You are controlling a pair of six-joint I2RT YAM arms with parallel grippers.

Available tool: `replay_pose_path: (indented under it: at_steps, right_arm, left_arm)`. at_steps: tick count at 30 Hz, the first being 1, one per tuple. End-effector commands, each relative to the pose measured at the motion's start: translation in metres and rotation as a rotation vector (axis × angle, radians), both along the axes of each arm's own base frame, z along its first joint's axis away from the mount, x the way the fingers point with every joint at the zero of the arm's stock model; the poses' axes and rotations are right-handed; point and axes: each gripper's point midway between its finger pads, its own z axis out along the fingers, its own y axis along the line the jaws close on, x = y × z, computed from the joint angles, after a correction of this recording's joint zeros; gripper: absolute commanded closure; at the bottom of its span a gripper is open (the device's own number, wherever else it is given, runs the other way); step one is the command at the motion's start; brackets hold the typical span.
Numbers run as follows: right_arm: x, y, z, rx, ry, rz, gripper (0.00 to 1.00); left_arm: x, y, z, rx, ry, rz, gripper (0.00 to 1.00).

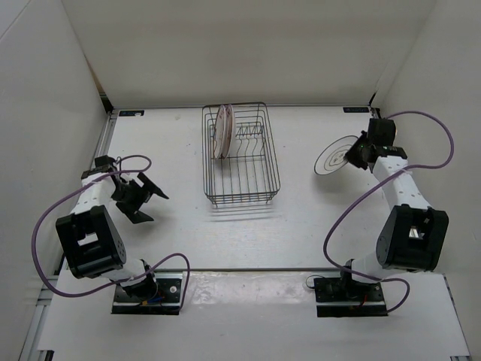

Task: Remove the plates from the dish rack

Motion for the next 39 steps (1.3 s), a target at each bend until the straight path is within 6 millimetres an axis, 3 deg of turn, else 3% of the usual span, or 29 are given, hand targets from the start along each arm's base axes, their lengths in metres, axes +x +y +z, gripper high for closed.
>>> replay_pose_path:
  at_steps: [1,10,20,22,27,33,35,36,37,39]
  right_arm:
    - [0.033,-0.004,0.024,0.083,-0.193,-0.057,1.0]
    - [0.025,-0.006,-0.035,0.206,-0.07,-0.109,1.0]
    - [0.009,-0.005,-0.072,0.254,0.059,-0.121,1.0]
    - [0.003,-0.006,-0.079,0.264,0.092,-0.13,0.95]
    - [-0.017,-0.006,-0.092,0.259,0.222,-0.145,0.47]
    - [-0.03,-0.007,-0.091,0.238,0.287,-0.141,0.27]
    - [-0.042,-0.008,-0.095,0.221,0.355,-0.149,0.25]
    - [-0.036,-0.009,-0.087,0.212,0.342,-0.143,0.22]
    - [-0.043,-0.01,-0.086,0.208,0.377,-0.145,0.13]
    - [-0.037,-0.015,-0.074,0.179,0.356,-0.139,0.11]
  left_arm:
    - [0.003,0.003,0.014,0.039,-0.068,-0.028,0.0]
    - [-0.01,0.003,0.002,0.051,-0.023,-0.05,0.0]
    - [-0.01,0.005,0.002,0.058,-0.015,-0.051,0.0]
    - [-0.01,0.005,0.001,0.059,-0.018,-0.051,0.0]
    - [-0.015,0.003,-0.004,0.06,-0.014,-0.045,0.0]
    - [-0.018,0.001,-0.008,0.051,-0.004,-0.032,0.0]
    - [-0.017,0.001,-0.008,0.05,-0.011,-0.031,0.0]
    - [-0.018,0.001,-0.009,0.052,-0.008,-0.031,0.0]
    - [-0.017,0.002,-0.008,0.057,-0.015,-0.033,0.0]
    - [-0.018,0.002,-0.008,0.056,-0.013,-0.03,0.0]
